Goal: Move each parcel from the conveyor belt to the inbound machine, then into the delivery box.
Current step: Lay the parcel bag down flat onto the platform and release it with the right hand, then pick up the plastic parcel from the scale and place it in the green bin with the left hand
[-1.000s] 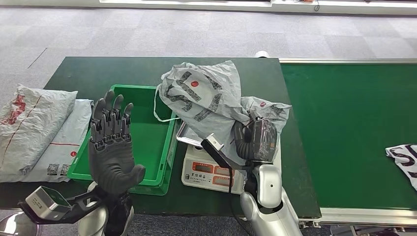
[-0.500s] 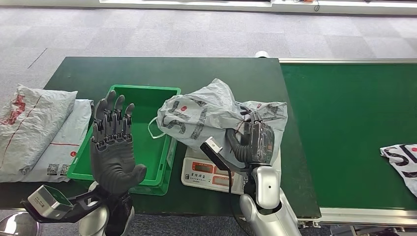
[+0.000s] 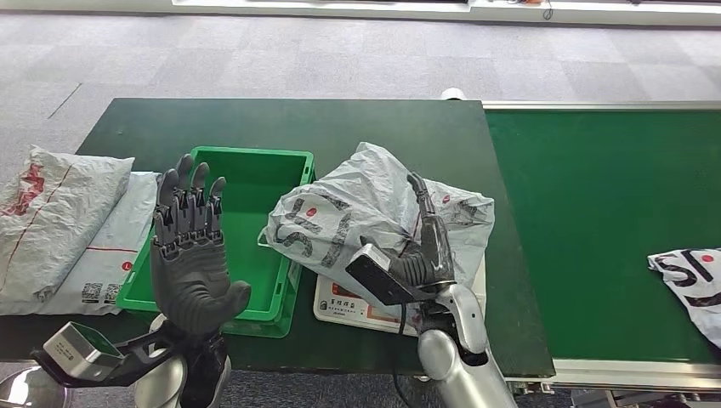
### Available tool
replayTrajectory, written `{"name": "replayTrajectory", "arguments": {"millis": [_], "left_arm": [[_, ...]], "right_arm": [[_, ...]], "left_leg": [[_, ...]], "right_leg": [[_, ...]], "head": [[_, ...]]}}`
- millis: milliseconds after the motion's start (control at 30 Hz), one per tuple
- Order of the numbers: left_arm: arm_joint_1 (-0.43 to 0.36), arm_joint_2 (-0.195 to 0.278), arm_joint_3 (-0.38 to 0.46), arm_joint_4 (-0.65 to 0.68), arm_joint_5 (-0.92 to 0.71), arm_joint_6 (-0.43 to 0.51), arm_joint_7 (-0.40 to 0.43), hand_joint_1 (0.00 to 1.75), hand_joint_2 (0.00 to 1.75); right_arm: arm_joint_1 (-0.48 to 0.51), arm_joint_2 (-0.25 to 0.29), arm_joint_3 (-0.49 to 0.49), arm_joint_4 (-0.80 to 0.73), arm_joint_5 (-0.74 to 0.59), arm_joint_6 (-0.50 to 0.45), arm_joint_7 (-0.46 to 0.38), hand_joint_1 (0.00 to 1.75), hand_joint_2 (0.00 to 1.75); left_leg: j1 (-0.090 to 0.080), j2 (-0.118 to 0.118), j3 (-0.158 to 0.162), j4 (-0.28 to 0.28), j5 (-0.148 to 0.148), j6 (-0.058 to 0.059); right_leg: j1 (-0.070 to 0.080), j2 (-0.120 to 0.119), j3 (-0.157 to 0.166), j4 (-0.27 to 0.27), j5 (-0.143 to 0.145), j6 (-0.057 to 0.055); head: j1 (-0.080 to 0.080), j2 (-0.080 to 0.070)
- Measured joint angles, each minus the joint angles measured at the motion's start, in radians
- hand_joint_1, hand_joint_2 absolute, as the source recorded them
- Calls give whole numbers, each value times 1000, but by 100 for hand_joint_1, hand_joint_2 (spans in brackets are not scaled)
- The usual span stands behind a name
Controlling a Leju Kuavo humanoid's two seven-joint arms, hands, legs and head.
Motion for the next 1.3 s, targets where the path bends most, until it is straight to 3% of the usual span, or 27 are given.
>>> {"name": "replayTrajectory", "arguments": {"millis": [67, 133, 300, 400, 700, 800, 900, 967, 1100, 1200, 1300], "left_arm": [[0, 0, 0, 2, -2, 0, 0, 0, 175], [-1, 0, 0, 4, -4, 2, 0, 0, 175], [-6, 1, -5, 23, -35, 33, 0, 0, 175], [-19, 4, -21, 47, -77, 89, 1, 0, 175], [-39, 5, -41, 86, -93, 114, 1, 0, 175], [-45, 6, -46, 101, -137, 155, 1, 0, 175], [-75, 13, -57, 156, -332, 289, 41, 0, 175], [-112, 20, -68, 219, -529, 390, 110, 0, 175], [-227, 30, -116, 399, -886, 522, 242, 0, 175], [-313, 29, -169, 556, -1058, 569, 292, 0, 175], [-383, 20, -225, 696, -1162, 576, 323, 0, 175]], "right_arm": [[15, 0, -10, -41, -204, 63, -133, 0, 0], [27, 0, -20, -84, -332, 110, -211, 0, 0], [70, -1, -51, -216, -590, 250, -375, 0, 0], [96, -1, -76, -319, -664, 294, -449, 0, 0], [131, -1, -111, -446, -674, 306, -466, 0, 0], [139, -1, -117, -465, -632, 266, -480, 0, 0], [153, -1, -122, -502, -502, 132, -489, 0, 0], [161, -1, -123, -529, -432, 55, -484, 0, 0], [161, 0, -122, -552, -392, 3, -471, 0, 0], [150, 4, -116, -552, -383, -11, -466, 0, 0], [138, 7, -106, -550, -384, -26, -456, 0, 131]], "left_leg": [[0, 0, 0, 0, 0, 0], [0, 0, 0, 0, 0, 0], [0, 0, 0, 0, 0, 0], [0, 0, 0, 0, -1, 0], [0, 1, 1, 0, -1, 0], [0, 1, 1, 0, -1, 0], [0, -1, 0, 0, -1, 0], [0, -1, 0, 0, -1, 0], [0, -1, 1, 1, 0, 0], [0, -1, 1, 1, 1, 0], [0, -1, 1, 1, 1, 0]], "right_leg": [[0, 0, 0, 0, 0, 0], [0, 0, 0, 0, 0, 0], [0, 0, -1, 0, 0, 0], [0, 0, 0, 0, 0, 0], [0, 1, 0, 0, 0, 0], [0, 1, 0, 0, 0, 0], [0, 0, 0, 0, 0, 0], [0, -1, 0, 0, 0, 0], [0, -1, 1, 0, 1, 1], [-1, -1, 1, 0, 2, 1], [-1, -1, 1, 0, 2, 1]], "head": [[0, 0], [0, 0], [0, 0], [0, 0], [0, 0], [0, 0], [0, 0], [0, 0], [0, 0], [0, 0], [0, 0]]}}
